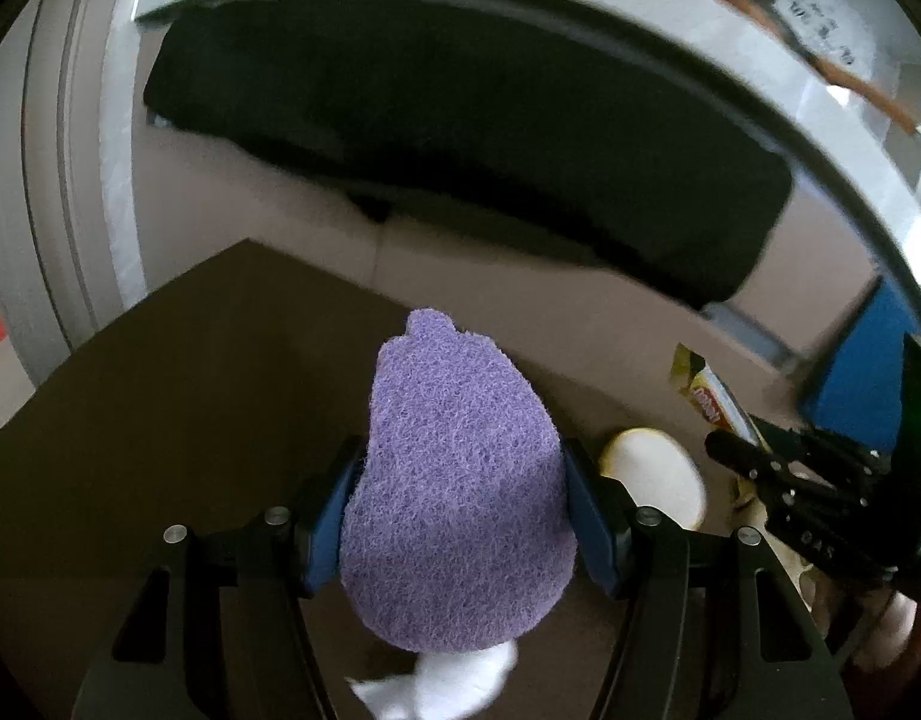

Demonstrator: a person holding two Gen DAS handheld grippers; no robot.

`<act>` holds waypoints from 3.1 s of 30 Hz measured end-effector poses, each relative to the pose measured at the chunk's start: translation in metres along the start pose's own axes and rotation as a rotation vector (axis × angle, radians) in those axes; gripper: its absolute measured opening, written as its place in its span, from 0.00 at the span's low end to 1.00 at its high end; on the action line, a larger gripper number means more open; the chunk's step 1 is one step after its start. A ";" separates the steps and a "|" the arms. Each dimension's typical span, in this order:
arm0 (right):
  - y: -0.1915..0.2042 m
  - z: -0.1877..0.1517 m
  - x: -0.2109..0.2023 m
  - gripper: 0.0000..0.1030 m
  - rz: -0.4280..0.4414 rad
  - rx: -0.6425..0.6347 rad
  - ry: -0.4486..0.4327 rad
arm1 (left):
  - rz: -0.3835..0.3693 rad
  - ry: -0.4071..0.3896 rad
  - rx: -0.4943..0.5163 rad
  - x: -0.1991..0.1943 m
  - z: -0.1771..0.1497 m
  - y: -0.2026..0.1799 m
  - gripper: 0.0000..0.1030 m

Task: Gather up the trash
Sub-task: 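Lift the purple sponge and yellow packet and carry both over the bin, then open both grippers over the bin to drop the sponge and packet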

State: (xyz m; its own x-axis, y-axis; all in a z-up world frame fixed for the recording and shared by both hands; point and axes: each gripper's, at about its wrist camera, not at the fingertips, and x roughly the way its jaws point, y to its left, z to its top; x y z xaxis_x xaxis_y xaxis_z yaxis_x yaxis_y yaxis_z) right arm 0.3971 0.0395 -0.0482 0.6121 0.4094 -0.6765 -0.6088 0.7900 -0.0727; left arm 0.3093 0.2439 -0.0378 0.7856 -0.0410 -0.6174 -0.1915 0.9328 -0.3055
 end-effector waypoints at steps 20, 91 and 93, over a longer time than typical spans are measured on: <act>-0.039 -0.021 -0.204 0.27 -0.117 0.068 -0.274 | -0.094 -0.228 0.245 -0.120 -0.006 -0.162 0.62; -0.216 -0.205 -0.188 0.29 -0.164 0.580 -0.119 | -0.377 0.397 0.371 0.095 -0.135 -0.336 0.62; -0.219 -0.205 -0.189 0.29 -0.173 0.580 -0.114 | -0.391 0.385 0.373 0.098 -0.135 -0.337 0.62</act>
State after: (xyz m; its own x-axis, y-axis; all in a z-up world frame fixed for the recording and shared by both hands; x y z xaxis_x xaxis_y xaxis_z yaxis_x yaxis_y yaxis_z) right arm 0.3111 -0.3040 -0.0549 0.7470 0.2745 -0.6056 -0.1419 0.9556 0.2582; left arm 0.3713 -0.1231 -0.0932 0.4761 -0.4619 -0.7483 0.3357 0.8820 -0.3309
